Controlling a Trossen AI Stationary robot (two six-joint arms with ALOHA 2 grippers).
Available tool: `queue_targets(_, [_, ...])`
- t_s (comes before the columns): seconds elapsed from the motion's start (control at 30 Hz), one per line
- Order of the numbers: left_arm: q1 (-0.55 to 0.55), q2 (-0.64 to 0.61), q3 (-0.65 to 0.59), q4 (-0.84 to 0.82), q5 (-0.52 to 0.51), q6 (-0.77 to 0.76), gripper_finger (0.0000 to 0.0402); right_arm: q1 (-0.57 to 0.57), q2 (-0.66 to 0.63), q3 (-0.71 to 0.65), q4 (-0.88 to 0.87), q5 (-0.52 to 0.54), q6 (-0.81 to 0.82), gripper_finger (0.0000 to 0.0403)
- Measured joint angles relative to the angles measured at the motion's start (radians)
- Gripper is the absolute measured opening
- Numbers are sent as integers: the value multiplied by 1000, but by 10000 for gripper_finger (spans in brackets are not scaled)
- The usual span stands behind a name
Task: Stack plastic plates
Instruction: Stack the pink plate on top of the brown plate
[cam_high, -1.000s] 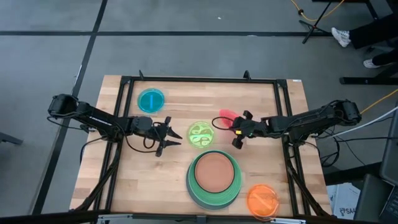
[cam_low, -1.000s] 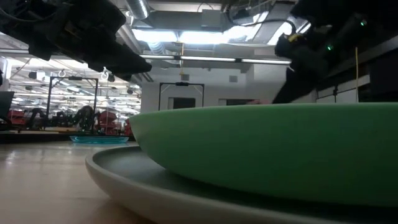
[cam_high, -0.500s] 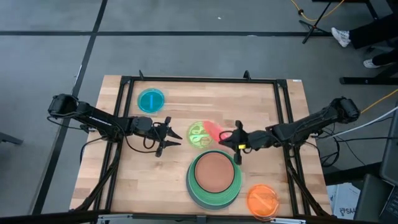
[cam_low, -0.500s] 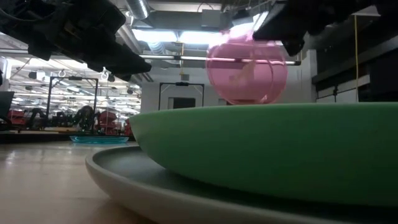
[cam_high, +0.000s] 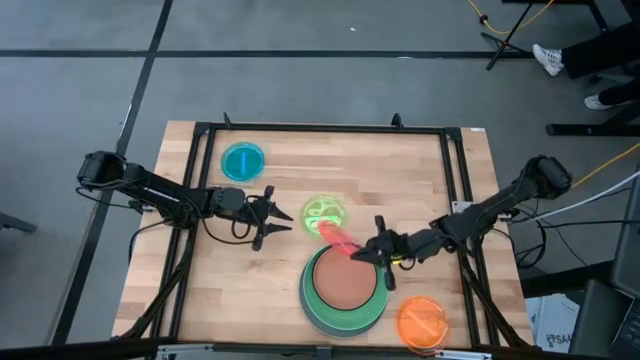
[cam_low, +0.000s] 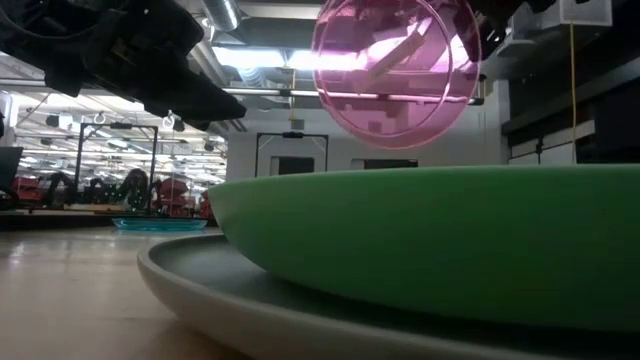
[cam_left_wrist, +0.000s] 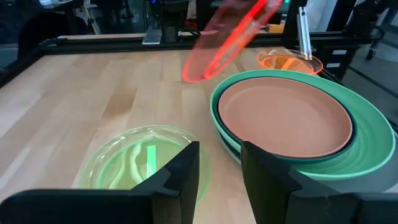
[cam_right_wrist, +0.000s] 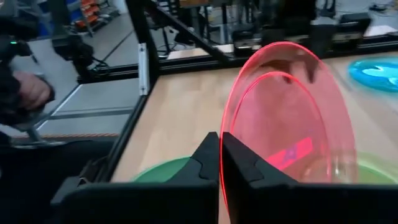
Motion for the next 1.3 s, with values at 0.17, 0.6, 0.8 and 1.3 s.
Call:
queue_targets(0.17, [0, 0, 0, 0, 0, 0, 111, 29, 70, 8, 75, 0, 0, 1])
queue_targets(0.6, [0, 0, 0, -25, 5, -7, 111, 73, 295, 372, -369, -65, 10, 1])
queue_targets(0.8, [-10, 0, 0, -24, 5, -24, 111, 71, 372, 427, -474, -115, 55, 1])
queue_targets(1.3, [-20, 0, 0, -12, -15, -28, 111, 70, 480, 428, -585, -159, 212, 1])
